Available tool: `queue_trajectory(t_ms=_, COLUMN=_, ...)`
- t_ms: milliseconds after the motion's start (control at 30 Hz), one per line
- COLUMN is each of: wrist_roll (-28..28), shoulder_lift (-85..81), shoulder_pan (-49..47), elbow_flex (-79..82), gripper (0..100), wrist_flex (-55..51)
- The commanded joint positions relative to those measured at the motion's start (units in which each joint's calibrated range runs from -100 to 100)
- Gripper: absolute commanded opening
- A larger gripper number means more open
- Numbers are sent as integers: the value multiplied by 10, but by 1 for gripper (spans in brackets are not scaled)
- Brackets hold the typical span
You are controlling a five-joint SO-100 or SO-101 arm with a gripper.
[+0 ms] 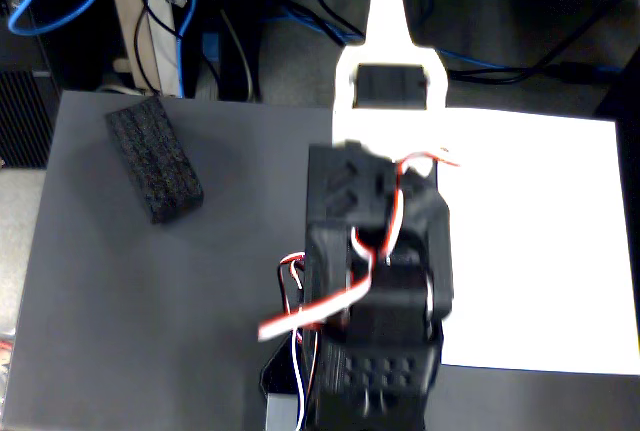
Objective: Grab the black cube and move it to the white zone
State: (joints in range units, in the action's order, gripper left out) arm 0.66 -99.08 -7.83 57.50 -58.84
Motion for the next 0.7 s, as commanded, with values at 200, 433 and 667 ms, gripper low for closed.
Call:
queue_trajectory(t_ms=200, wrist_roll=9, shoulder_lift=44, shoulder_pan=-218, elbow_flex=-395, gripper=2, wrist_flex=-328)
queue_trajectory(t_ms=433, wrist_roll=24, shoulder_lift=281, shoulder_pan=-359, elbow_flex=-405, gripper=2, wrist_flex=-322)
queue_trajectory(t_ms=667, wrist_roll=158, shoulder_lift=372, shoulder_pan=-390, elbow_flex=-465, gripper=2, wrist_flex=-328)
